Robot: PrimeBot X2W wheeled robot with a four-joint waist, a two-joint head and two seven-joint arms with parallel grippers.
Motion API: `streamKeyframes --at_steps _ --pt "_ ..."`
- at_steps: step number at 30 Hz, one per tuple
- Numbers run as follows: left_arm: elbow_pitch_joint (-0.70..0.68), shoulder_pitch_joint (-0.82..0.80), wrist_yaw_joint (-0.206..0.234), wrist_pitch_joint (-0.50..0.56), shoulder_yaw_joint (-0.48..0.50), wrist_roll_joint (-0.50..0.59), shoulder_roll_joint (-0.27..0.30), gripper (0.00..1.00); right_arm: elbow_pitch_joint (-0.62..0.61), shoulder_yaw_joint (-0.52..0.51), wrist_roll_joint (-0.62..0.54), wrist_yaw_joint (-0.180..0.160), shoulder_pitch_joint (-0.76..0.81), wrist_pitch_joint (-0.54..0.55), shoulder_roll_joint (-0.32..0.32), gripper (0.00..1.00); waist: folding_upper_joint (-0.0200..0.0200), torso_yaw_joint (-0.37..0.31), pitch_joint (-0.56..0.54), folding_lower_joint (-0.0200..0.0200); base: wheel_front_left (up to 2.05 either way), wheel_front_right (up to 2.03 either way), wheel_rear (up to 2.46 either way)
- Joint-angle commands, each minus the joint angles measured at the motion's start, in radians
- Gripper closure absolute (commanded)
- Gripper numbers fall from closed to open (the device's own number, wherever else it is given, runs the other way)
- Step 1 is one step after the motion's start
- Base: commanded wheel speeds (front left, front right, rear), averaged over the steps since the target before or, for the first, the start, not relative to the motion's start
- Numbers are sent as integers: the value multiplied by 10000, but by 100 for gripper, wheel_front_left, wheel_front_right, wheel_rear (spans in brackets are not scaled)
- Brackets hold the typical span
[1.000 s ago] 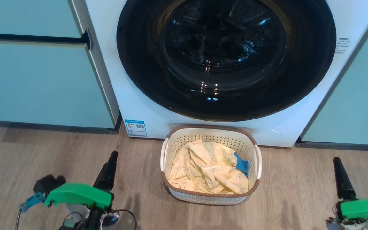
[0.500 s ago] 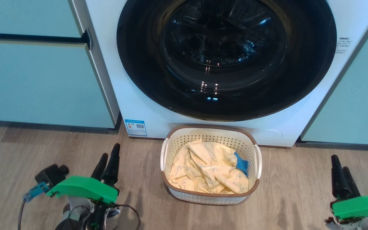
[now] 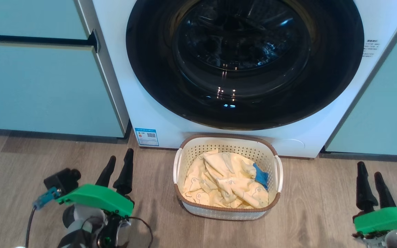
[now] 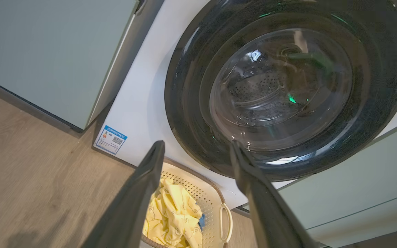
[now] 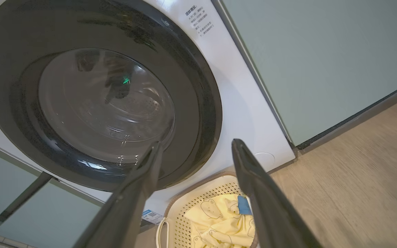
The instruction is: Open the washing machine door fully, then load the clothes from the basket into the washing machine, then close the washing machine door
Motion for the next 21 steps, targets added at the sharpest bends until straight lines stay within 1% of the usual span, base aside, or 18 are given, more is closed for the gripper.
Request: streamKeyframes --at_steps 1,6,21 --pt "-320 -591 -9 -114 227 330 174 0 -416 141 -328 0 -642 -143 -178 0 0 1 -2 0 0 0 0" --pt "-348 -686 -10 -261 233 964 175 0 -452 120 -955 0 -702 -290 -190 0 0 9 10 0 0 0 0" --pt "-401 -933 -12 -704 88 2361 204 0 -615 303 -2859 0 -836 -733 -224 0 0 14 49 0 0 0 0"
